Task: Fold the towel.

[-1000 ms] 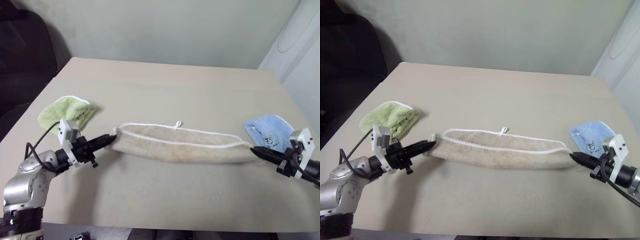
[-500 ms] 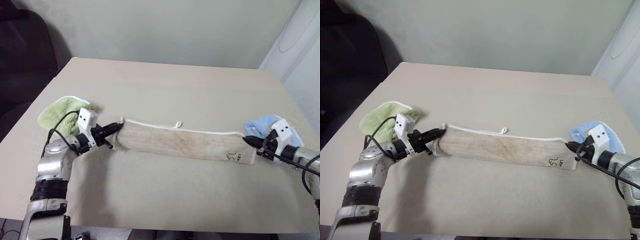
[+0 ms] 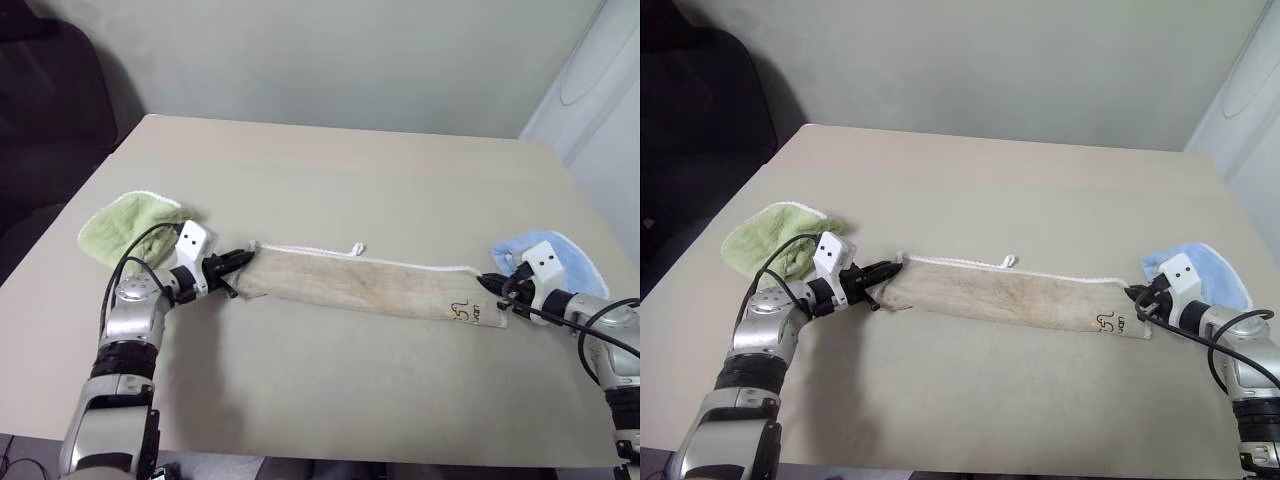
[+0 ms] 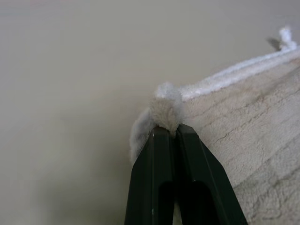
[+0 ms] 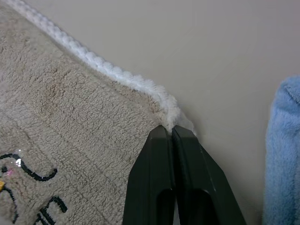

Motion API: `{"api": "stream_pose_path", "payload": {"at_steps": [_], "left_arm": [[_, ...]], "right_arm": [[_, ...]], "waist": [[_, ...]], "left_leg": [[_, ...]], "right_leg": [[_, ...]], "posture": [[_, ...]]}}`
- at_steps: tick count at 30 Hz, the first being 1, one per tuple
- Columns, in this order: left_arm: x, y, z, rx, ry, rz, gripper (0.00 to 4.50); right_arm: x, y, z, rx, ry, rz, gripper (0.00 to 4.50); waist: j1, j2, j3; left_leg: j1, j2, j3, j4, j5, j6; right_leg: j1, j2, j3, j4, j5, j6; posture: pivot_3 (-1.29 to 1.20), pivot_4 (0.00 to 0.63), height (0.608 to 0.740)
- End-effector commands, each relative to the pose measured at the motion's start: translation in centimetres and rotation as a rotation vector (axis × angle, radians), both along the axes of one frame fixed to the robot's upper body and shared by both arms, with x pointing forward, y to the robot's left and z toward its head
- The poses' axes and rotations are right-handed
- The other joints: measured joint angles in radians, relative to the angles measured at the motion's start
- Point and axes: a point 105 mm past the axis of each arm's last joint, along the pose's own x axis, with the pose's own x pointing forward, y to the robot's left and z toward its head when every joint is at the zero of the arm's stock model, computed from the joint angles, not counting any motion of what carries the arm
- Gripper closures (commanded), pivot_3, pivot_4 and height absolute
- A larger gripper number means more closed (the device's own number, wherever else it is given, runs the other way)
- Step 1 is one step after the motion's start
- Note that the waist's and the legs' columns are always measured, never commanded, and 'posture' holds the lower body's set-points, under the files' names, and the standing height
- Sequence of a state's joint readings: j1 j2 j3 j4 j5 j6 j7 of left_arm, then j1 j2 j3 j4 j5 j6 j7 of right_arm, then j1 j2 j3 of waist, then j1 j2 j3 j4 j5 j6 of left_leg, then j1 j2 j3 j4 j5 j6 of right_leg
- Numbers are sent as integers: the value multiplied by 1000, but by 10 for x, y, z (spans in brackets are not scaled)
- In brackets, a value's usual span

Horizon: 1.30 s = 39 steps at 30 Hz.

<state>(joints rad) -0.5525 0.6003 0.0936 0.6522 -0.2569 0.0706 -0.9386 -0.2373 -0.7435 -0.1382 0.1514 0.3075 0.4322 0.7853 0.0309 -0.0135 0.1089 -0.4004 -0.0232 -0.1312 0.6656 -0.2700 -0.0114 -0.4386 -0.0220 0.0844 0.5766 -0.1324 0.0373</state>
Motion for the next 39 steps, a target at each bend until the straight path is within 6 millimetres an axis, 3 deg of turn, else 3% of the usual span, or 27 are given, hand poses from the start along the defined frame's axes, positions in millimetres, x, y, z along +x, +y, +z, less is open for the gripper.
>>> {"api": "stream_pose_path", "payload": {"at_steps": [1, 2, 4, 5, 8, 15, 16, 17, 24, 29, 33, 35, 39], "left_arm": [[4, 2, 9, 4, -29, -2, 4500], [4, 2, 9, 3, -28, -2, 4500], [5, 3, 7, -3, -20, 2, 3949], [5, 3, 7, -9, -16, 4, 3734], [5, 4, 7, -20, -16, 10, 2690], [5, 13, 8, -41, -21, 50, 147], [5, 15, 9, -43, -26, 61, 0], [5, 18, 12, -58, -33, 76, 0], [0, 65, 37, -183, -84, 270, 0], [-9, 88, 59, -223, -165, 359, 0], [-20, 73, 87, -286, -246, 261, 0], [-25, 61, 91, -290, -242, 205, 0], [-47, 11, 92, -261, -208, -46, 0]], "right_arm": [[6, -12, 9, -56, -45, -51, 4478], [6, -12, 8, -59, -43, -53, 4478], [6, -13, 6, -61, -39, -53, 4500], [6, -13, 6, -61, -39, -53, 4255], [5, -13, 6, -50, -37, -52, 3435], [4, -16, 19, -21, -81, -64, 984], [5, -18, 24, -17, -106, -77, 594], [6, -21, 31, -1, -135, -96, 242], [-17, -22, 78, 210, -231, -105, 242], [-53, -3, 70, 374, -72, -7, 242], [-70, 11, 63, 541, 30, -10, 242], [-77, 17, 62, 616, 62, -10, 242], [-94, 18, 47, 767, 148, -85, 242]], "waist": [[1, 0, 0], [1, 0, 0], [1, 0, 0], [1, 0, 0], [1, 0, 0], [1, 0, 0], [1, 0, 0], [1, 0, 0], [-1, 0, 0], [4, -1, 0], [4, -2, 1], [3, -3, 1], [4, -4, 0]], "left_leg": [[0, 0, 0, 0, 0, 0], [0, 0, 0, 0, 0, 0], [0, 0, 0, 0, 0, 0], [0, 0, 0, 0, 0, 0], [0, 0, 0, 0, 0, 0], [0, 0, 0, 0, 0, 0], [0, 0, 0, 0, 0, 0], [0, 0, 0, 0, 0, 0], [0, 0, 1, -1, 0, 0], [0, -1, 1, 0, 0, 0], [-1, -2, 1, 0, -1, -1], [-2, -4, 1, 0, -2, -2], [-1, -6, -1, 0, -8, -11]], "right_leg": [[0, 0, 0, 0, 0, 0], [0, 0, 0, 0, 0, 0], [0, 0, 0, 0, 0, 0], [0, 0, 0, 0, 0, 0], [0, 0, 0, 0, 0, 0], [0, 0, 0, 0, 0, 0], [0, 0, 0, 0, 0, 0], [0, 0, 0, 0, 0, 0], [0, 1, 0, -1, 0, 1], [1, 1, 0, -1, -2, 1], [1, 2, 0, -1, -7, 7], [1, 2, 0, -1, -9, 9], [2, 1, 1, 1, -11, 8]], "posture": [[0, 150, 740], [0, 150, 740], [0, 150, 740], [0, 150, 740], [0, 150, 740], [0, 150, 740], [0, 150, 740], [0, 150, 740], [0, 150, 740], [0, 150, 740], [0, 150, 740], [0, 150, 740], [0, 150, 740]]}}
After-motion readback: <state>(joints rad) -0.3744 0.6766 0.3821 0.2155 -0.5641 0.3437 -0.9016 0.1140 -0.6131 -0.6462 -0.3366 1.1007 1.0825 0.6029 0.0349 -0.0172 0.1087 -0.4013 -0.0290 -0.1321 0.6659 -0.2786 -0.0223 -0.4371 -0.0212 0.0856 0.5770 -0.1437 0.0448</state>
